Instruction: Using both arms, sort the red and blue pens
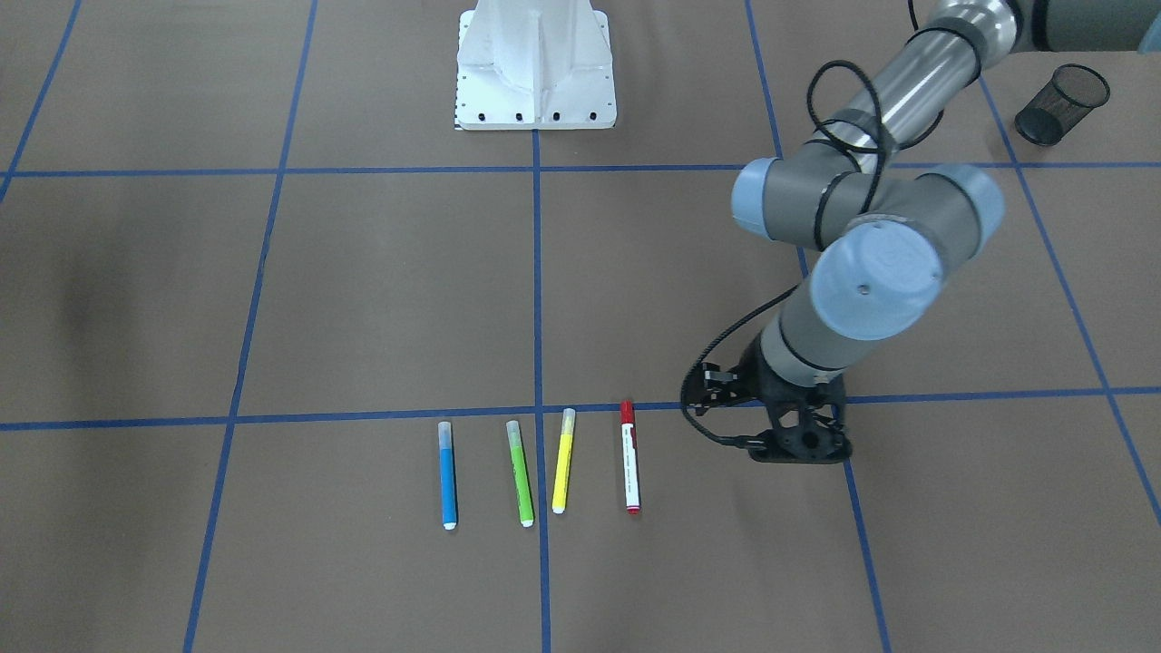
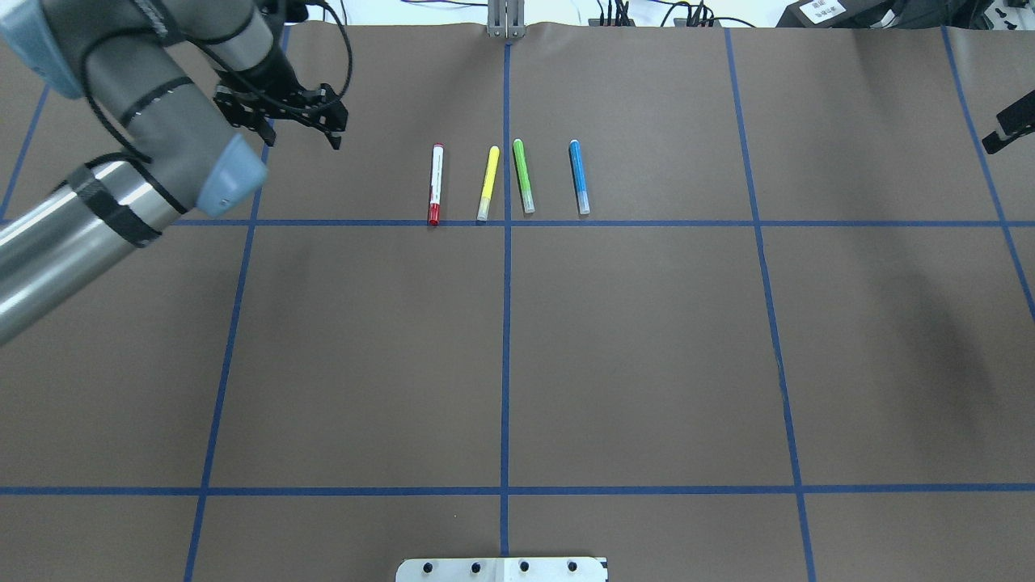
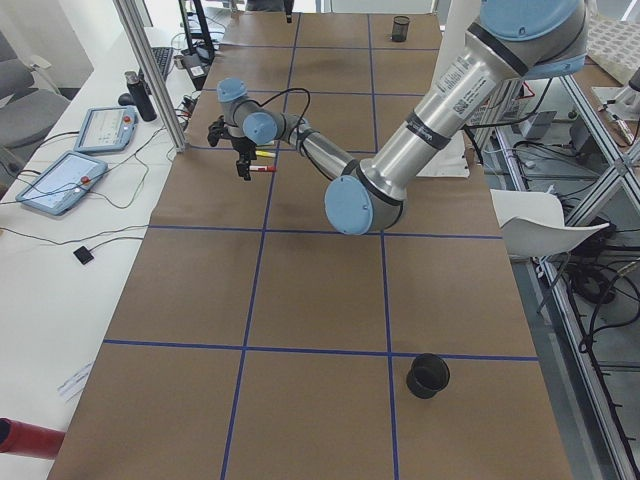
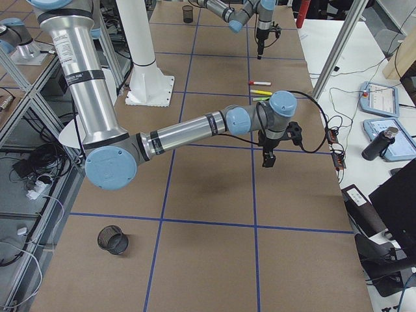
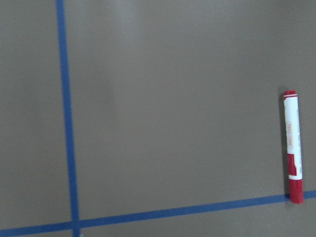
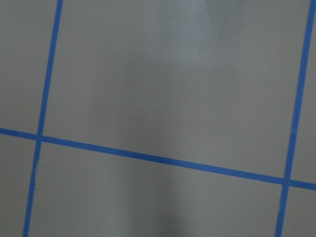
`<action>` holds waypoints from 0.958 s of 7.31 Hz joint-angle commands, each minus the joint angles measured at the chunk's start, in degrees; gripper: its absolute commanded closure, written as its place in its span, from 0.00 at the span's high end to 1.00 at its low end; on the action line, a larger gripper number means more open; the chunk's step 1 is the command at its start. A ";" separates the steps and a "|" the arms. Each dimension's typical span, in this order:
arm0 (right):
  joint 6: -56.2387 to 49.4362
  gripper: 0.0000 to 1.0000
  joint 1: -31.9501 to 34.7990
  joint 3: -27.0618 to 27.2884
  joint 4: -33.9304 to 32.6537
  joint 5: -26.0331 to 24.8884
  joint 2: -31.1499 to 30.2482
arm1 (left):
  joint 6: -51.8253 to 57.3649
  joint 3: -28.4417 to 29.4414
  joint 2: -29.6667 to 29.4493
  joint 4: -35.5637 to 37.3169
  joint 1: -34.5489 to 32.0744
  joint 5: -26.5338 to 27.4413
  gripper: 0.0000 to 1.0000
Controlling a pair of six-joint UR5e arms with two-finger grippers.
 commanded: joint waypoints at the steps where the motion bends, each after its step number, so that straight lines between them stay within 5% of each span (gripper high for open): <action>1: 7.72 1.00 -6.14 -0.32 0.17 -2.72 5.04 | -4.58 5.50 -5.08 -1.95 3.72 4.12 0.97; 7: 18.46 1.00 -12.84 -2.17 0.52 -6.87 11.73 | -4.94 15.44 -8.61 -7.57 6.36 6.85 0.78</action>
